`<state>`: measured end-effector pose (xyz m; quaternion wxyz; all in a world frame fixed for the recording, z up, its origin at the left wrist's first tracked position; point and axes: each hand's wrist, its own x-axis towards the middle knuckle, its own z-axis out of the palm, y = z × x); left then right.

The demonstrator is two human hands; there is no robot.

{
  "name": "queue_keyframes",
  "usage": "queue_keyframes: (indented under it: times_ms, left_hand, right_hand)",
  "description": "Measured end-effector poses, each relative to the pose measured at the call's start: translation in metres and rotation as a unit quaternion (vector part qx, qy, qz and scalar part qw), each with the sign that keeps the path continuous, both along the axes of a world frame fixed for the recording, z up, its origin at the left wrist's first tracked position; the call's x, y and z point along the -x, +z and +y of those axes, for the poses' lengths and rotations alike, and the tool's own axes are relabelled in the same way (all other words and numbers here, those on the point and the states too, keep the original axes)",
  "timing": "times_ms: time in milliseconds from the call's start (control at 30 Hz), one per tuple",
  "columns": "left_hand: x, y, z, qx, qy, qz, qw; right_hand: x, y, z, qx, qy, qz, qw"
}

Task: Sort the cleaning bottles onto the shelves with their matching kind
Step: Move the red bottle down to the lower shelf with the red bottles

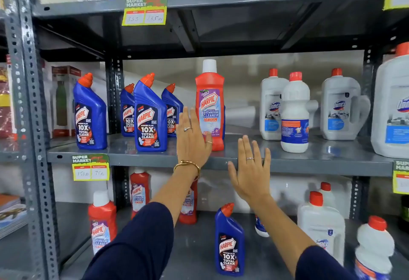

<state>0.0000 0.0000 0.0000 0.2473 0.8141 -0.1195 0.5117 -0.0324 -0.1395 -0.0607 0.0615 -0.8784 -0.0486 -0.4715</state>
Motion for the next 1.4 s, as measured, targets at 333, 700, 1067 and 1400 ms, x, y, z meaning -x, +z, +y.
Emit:
queue_keyframes:
  times_ms: [333, 700, 1067, 1400]
  left_hand:
    - [-0.042, 0.032, -0.041, 0.237, -0.115, 0.1, 0.96]
    - [-0.041, 0.031, -0.04, 0.202, -0.05, 0.127, 0.97]
    - [0.014, 0.024, 0.01, 0.232, -0.1, 0.037, 0.967]
    - [0.063, -0.074, 0.036, 0.335, -0.118, 0.012, 0.935]
  right_hand:
    - [-0.007, -0.002, -0.002, 0.045, -0.076, -0.027, 0.996]
    - [-0.008, -0.003, -0.004, 0.055, -0.063, 0.01, 0.996]
    - [-0.007, -0.003, -0.006, 0.057, -0.041, 0.004, 0.998]
    - [-0.006, -0.004, 0.021, 0.058, 0.025, 0.0, 0.998]
